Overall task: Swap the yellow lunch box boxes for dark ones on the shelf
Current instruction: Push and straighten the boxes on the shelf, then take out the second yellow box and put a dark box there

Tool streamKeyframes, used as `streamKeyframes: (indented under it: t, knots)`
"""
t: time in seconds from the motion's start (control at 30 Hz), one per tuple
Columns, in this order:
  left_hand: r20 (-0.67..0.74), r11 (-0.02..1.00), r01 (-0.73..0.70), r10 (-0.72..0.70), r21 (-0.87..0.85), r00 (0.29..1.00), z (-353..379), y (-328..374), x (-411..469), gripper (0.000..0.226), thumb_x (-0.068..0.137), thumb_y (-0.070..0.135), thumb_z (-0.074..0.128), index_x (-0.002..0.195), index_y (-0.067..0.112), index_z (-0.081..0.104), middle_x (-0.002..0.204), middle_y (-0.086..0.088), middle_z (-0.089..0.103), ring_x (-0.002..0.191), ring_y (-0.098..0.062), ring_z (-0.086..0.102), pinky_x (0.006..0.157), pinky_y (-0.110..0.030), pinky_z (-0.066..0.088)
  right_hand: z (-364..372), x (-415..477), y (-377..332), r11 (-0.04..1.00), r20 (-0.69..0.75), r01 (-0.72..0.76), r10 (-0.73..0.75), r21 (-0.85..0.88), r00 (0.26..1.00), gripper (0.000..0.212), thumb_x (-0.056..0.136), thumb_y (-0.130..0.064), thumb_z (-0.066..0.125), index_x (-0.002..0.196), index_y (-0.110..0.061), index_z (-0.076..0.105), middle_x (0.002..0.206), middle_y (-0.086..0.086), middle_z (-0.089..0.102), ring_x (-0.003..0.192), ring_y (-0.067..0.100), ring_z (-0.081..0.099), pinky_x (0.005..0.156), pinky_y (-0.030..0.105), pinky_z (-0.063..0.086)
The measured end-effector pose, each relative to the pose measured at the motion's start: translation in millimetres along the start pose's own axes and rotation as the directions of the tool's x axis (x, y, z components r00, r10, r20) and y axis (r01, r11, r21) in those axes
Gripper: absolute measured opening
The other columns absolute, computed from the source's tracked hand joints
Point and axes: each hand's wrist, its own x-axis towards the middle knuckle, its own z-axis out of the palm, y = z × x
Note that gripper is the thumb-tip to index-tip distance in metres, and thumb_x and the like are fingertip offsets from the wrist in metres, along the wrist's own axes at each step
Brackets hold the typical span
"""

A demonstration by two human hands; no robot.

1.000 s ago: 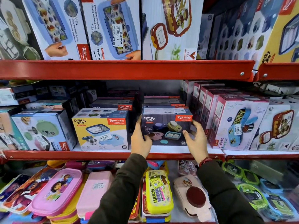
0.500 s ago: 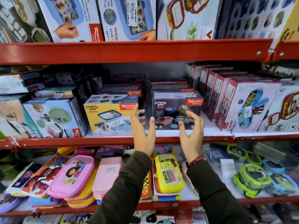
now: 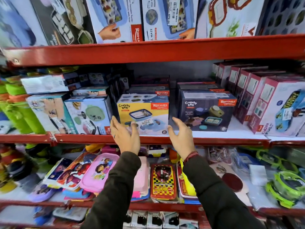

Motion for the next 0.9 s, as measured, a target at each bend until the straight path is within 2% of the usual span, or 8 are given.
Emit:
streamKeyframes:
  t: [0.07, 0.23, 0.37, 0.5, 0.6, 0.67, 0.8, 0.9]
  knots:
    - [0.03, 0.988, 0.073, -0.078, 0.133, 0.996, -3, -6, 7, 0.075, 0.104, 0.039, 0.05, 0.163, 0.006, 0.018, 0.17, -0.019, 0.022, 0.158, -0.035, 0.02, 0.126, -0.045, 0.013, 4, 2, 0, 0.995, 0.01, -0.007, 0.008, -0.097, 1.0, 0.048, 0.099, -0.032, 0.058, 0.144, -0.016, 0.055, 0.143, 0.012, 0.064, 0.132, 0.033, 0.058, 0.11, 0.043, 0.047]
    - [0.114, 0.958, 0.152, -0.184, 0.241, 0.976, -6, -16, 15, 0.058, 0.105, 0.038, 0.044, 0.156, 0.013, 0.038, 0.158, -0.017, 0.047, 0.152, -0.035, 0.032, 0.125, -0.047, 0.013, 10, 3, 3, 0.987, 0.021, -0.027, 0.031, -0.157, 0.999, 0.043, 0.099, -0.031, 0.058, 0.14, -0.016, 0.058, 0.128, 0.018, 0.072, 0.121, 0.037, 0.066, 0.102, 0.047, 0.053]
    - [0.113, 0.989, 0.091, -0.104, 0.118, 0.988, -15, -20, 12, 0.059, 0.099, 0.04, 0.044, 0.155, 0.022, 0.041, 0.155, -0.012, 0.05, 0.147, -0.032, 0.037, 0.121, -0.047, 0.016, 7, -1, 1, 0.999, -0.042, -0.012, 0.013, 0.034, 0.999, 0.033, 0.097, -0.026, 0.063, 0.129, -0.016, 0.066, 0.125, 0.008, 0.073, 0.118, 0.025, 0.067, 0.105, 0.043, 0.053]
    - [0.26, 0.985, 0.037, 0.008, -0.168, 0.966, -32, -22, 11, 0.07, 0.087, 0.047, 0.05, 0.154, 0.028, 0.042, 0.148, -0.007, 0.047, 0.143, -0.025, 0.041, 0.124, -0.043, 0.027, -1, -2, -3, 0.983, -0.189, 0.067, -0.035, 0.168, 0.981, 0.023, 0.098, -0.026, 0.062, 0.118, -0.016, 0.068, 0.115, 0.003, 0.069, 0.102, 0.014, 0.068, 0.098, 0.037, 0.057]
    - [0.358, 0.954, -0.051, 0.16, -0.294, 0.92, -43, -22, 8, 0.077, 0.084, 0.029, 0.059, 0.158, 0.024, 0.036, 0.146, -0.002, 0.043, 0.139, -0.015, 0.045, 0.117, -0.028, 0.033, -9, 1, -11, 0.971, -0.25, 0.099, -0.042, 0.217, 0.967, 0.02, 0.099, -0.028, 0.06, 0.113, -0.018, 0.069, 0.111, 0.001, 0.068, 0.097, 0.011, 0.067, 0.092, 0.031, 0.057]
    - [0.369, 0.939, -0.09, 0.217, -0.333, 0.904, -46, -21, 7, 0.079, 0.084, 0.013, 0.062, 0.158, 0.023, 0.035, 0.153, -0.002, 0.044, 0.142, -0.016, 0.048, 0.119, -0.03, 0.037, -14, 3, -15, 0.967, -0.25, 0.104, -0.044, 0.232, 0.967, 0.018, 0.1, -0.028, 0.059, 0.11, -0.018, 0.069, 0.111, 0.005, 0.069, 0.1, 0.019, 0.067, 0.09, 0.029, 0.055]
    - [0.288, 0.927, -0.105, 0.218, -0.36, 0.933, -52, -13, 12, 0.057, 0.092, 0.001, 0.07, 0.139, 0.021, 0.046, 0.145, -0.007, 0.056, 0.134, -0.022, 0.058, 0.117, -0.041, 0.047, -22, 3, -24, 0.947, -0.246, 0.109, -0.033, 0.302, 0.969, 0.016, 0.101, -0.032, 0.057, 0.109, -0.028, 0.07, 0.097, -0.004, 0.072, 0.089, 0.0, 0.067, 0.077, 0.006, 0.047]
    - [0.237, 0.917, -0.083, 0.187, -0.39, 0.953, -59, -6, 19, 0.038, 0.094, 0.01, 0.071, 0.126, 0.02, 0.052, 0.133, -0.011, 0.065, 0.125, -0.025, 0.064, 0.11, -0.045, 0.053, -25, 0, -27, 0.926, -0.231, 0.144, -0.064, 0.348, 0.971, 0.024, 0.1, -0.028, 0.058, 0.116, -0.019, 0.072, 0.098, -0.014, 0.072, 0.091, -0.017, 0.065, 0.078, 0.001, 0.046]
